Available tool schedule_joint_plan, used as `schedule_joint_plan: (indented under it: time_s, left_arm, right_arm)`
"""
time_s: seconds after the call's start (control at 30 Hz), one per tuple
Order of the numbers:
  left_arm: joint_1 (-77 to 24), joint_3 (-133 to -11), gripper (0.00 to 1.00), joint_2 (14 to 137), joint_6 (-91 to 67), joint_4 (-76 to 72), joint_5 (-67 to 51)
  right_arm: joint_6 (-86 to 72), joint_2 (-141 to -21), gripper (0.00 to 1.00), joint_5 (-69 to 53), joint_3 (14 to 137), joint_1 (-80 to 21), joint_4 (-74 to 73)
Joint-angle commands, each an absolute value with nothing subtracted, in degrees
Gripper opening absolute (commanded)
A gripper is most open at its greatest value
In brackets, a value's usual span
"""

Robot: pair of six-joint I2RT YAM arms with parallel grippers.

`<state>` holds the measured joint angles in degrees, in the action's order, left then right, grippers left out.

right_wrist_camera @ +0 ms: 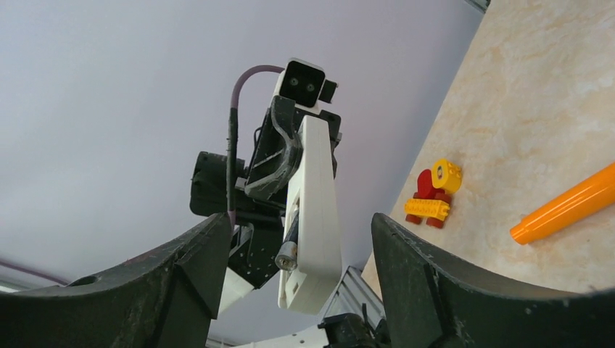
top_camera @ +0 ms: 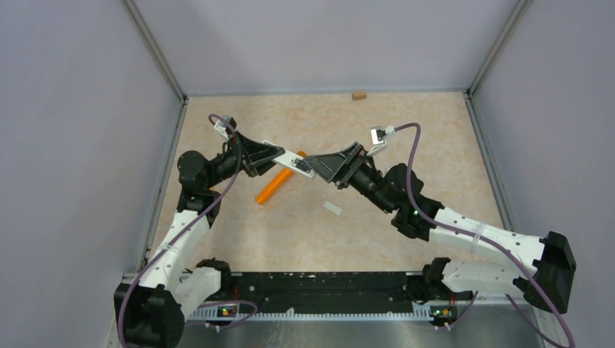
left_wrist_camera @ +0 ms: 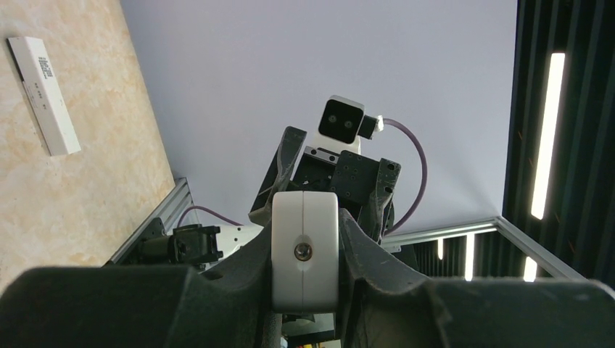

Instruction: Load the batteries into the remote control

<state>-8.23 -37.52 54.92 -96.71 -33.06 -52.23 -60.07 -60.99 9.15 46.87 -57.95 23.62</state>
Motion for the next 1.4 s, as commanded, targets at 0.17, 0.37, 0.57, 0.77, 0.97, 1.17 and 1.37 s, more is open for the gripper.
schedule_joint_plan:
  time_s: [0.17, 0.37, 0.57, 0.77, 0.97, 1.17, 1.37]
  left_arm:
    - [-8.2, -39.9, 0.00, 54.3, -98.7, -37.0, -51.9]
    - [-8.2, -40.0, 0.00, 53.9, -99.1, -37.2, -52.0]
    - [-8.2, -40.0, 0.00, 53.6, -99.0, -37.6, -52.4]
    - [-8.2, -40.4, 0.00, 53.8, -99.1, -38.0, -52.8]
    - [-8.3, -40.1, 0.00, 53.4, -98.8, -38.1, -53.0]
    - [-8.3, -40.1, 0.00, 53.0, -98.3, -38.0, -53.0]
    - [-8.3, -39.9, 0.00, 53.1, -97.1, -37.4, -52.8]
  right_arm:
    - [-62.9, -59.1, 0.58, 8.6, 43.3, -57.2, 33.0]
    - [-64.0, -60.7, 0.51, 6.9, 43.7, -56.8, 34.4]
    - [-64.6, -62.7, 0.45, 5.8, 44.6, -56.6, 34.7]
    - [-64.9, -64.3, 0.40, 4.6, 44.8, -56.4, 36.4]
    - [-64.0, -65.2, 0.36, 4.6, 45.2, -56.4, 35.8]
    - [-63.6, -66.1, 0.31, 4.5, 46.0, -56.5, 34.1]
    - [-63.1, -66.4, 0.32, 4.0, 46.2, -56.5, 34.1]
